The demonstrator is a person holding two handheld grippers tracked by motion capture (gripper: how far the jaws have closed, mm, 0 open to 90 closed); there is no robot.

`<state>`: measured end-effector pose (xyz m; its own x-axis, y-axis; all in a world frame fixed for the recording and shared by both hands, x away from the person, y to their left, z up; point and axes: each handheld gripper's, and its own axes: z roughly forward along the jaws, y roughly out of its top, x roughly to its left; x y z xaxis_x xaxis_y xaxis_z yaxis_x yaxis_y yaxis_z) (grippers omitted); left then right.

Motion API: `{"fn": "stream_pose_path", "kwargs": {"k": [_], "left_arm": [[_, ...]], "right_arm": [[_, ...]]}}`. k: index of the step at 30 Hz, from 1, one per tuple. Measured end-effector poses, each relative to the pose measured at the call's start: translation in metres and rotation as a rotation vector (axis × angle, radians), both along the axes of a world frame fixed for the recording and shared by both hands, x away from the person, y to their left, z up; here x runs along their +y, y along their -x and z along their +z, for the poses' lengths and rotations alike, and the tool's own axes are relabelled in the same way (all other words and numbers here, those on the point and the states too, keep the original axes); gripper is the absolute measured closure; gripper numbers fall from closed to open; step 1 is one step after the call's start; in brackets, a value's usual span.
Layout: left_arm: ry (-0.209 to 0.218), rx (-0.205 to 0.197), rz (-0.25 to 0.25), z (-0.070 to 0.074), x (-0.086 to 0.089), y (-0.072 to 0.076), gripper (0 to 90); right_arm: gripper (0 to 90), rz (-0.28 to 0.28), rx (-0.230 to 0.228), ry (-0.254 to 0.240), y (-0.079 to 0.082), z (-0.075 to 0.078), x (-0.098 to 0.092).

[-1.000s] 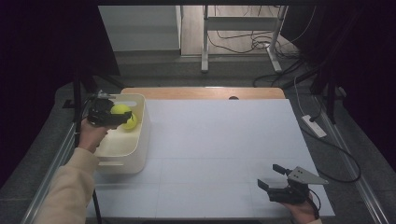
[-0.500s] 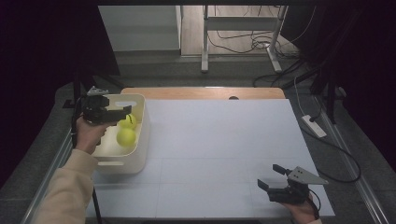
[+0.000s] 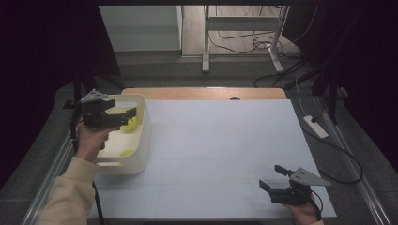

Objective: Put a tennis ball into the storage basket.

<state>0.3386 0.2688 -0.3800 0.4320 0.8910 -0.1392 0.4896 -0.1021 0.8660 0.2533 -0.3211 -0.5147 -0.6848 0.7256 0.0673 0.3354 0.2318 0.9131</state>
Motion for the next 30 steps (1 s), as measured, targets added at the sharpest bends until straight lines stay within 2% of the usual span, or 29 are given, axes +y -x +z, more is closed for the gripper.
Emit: {"fn": "stream_pose_path", "kwargs": {"k": [10, 15, 17, 22, 23, 26, 30], "left_arm": [[0.022, -0.043, -0.076, -0.007, -0.017, 0.013, 7.1], [0.046, -0.063, -0.113, -0.009, -0.025, 0.023, 7.6], [0.06, -0.072, -0.143, -0.009, -0.03, 0.029, 7.6], [0.055, -0.096, -0.199, -0.01, -0.043, 0.042, 7.7], [0.055, -0.096, -0.199, -0.01, -0.043, 0.042, 8.0], [0.061, -0.103, -0.247, -0.013, -0.054, 0.049, 8.2], [0.053, -0.108, -0.282, -0.015, -0.065, 0.055, 8.4]], "right_arm": [[10.8, -0.009, -0.001, -0.003, 0.002, 0.001, -0.002], [10.8, -0.009, 0.001, -0.003, 0.002, 0.001, -0.003], [10.8, -0.01, 0.003, -0.002, 0.002, 0.001, -0.004], [10.8, -0.006, -0.004, -0.001, 0.002, 0.001, -0.003], [10.8, -0.007, -0.002, -0.001, 0.002, 0.001, -0.002], [10.8, -0.006, -0.001, -0.001, 0.002, 0.001, -0.002], [10.9, -0.007, -0.002, -0.001, 0.002, 0.001, -0.003]]}}
